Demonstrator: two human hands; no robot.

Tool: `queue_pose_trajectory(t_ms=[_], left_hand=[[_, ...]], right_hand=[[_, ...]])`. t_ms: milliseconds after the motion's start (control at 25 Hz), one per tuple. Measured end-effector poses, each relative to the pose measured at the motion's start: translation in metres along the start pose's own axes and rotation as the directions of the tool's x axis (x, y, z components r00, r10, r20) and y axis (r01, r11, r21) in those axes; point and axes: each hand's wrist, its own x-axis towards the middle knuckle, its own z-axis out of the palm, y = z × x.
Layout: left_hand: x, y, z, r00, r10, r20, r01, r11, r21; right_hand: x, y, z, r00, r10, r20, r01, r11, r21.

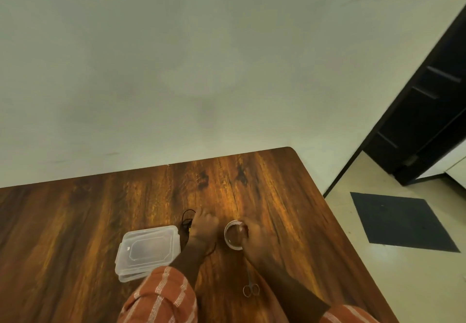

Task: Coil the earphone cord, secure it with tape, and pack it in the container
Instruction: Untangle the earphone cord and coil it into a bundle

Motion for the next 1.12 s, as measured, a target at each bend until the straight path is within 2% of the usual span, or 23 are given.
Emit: queue_pose_trajectory(t_ms=[80, 160, 200, 280, 360, 400, 480, 560, 680, 720, 840, 920, 1000, 1120], left_hand=[[0.003, -0.007, -0.024, 0.989, -0.136, -0.061, 0.117, 0.960, -0.254], [0.004, -0.026, -0.063, 0.971, -0.224, -0.087, 0.153, 0.854, -0.497], [0.004, -0.037, -0.088, 0.969, -0.229, -0.092, 0.123, 0.772, -0.624], [-0.012, -0.063, -0.152, 0.969, -0.224, -0.099, 0.038, 0.536, -0.843], [-0.036, -0.090, -0.221, 0.947, -0.268, -0.179, -0.081, 0.339, -0.937], [-0.051, -0.102, -0.253, 0.932, -0.291, -0.218, -0.137, 0.272, -0.952], [-0.086, -0.125, -0.310, 0.885, -0.356, -0.300, -0.242, 0.198, -0.950], [-0.125, -0.146, -0.354, 0.833, -0.425, -0.355, -0.323, 0.147, -0.935], [-0.172, -0.168, -0.394, 0.769, -0.493, -0.407, -0.404, 0.117, -0.907], [-0.186, -0.173, -0.401, 0.760, -0.499, -0.417, -0.407, 0.135, -0.904], [-0.219, -0.171, -0.422, 0.791, -0.424, -0.441, -0.276, 0.396, -0.876], [-0.242, -0.159, -0.434, 0.840, -0.296, -0.454, -0.266, 0.505, -0.821], [-0.242, -0.149, -0.434, 0.893, -0.222, -0.391, -0.266, 0.440, -0.858], [-0.242, -0.137, -0.424, 0.900, -0.280, -0.335, -0.288, 0.195, -0.938]], right_hand=[[0.007, -0.012, -0.002, 0.999, 0.031, -0.028, -0.028, 0.995, 0.096], [0.021, -0.036, -0.014, 0.999, 0.032, -0.027, -0.026, 0.976, 0.216], [0.028, -0.051, -0.022, 1.000, 0.011, -0.009, -0.008, 0.966, 0.258], [0.037, -0.096, -0.048, 0.998, -0.047, 0.045, 0.026, 0.921, 0.389], [0.042, -0.146, -0.078, 0.984, -0.125, 0.125, 0.026, 0.804, 0.594], [0.044, -0.171, -0.095, 0.967, -0.181, 0.177, 0.018, 0.747, 0.665], [0.045, -0.214, -0.125, 0.919, -0.350, 0.183, 0.119, 0.686, 0.717], [0.040, -0.251, -0.153, 0.865, -0.477, 0.156, 0.224, 0.645, 0.731], [0.030, -0.291, -0.191, 0.798, -0.579, 0.166, 0.229, 0.547, 0.805], [0.026, -0.301, -0.204, 0.776, -0.614, 0.145, 0.266, 0.527, 0.808], [0.016, -0.327, -0.230, 0.751, -0.658, 0.051, 0.459, 0.576, 0.677], [0.002, -0.348, -0.249, 0.706, -0.707, -0.025, 0.599, 0.578, 0.554], [0.004, -0.354, -0.254, 0.697, -0.714, -0.063, 0.639, 0.579, 0.506], [-0.004, -0.356, -0.256, 0.686, -0.722, -0.089, 0.657, 0.561, 0.504]])
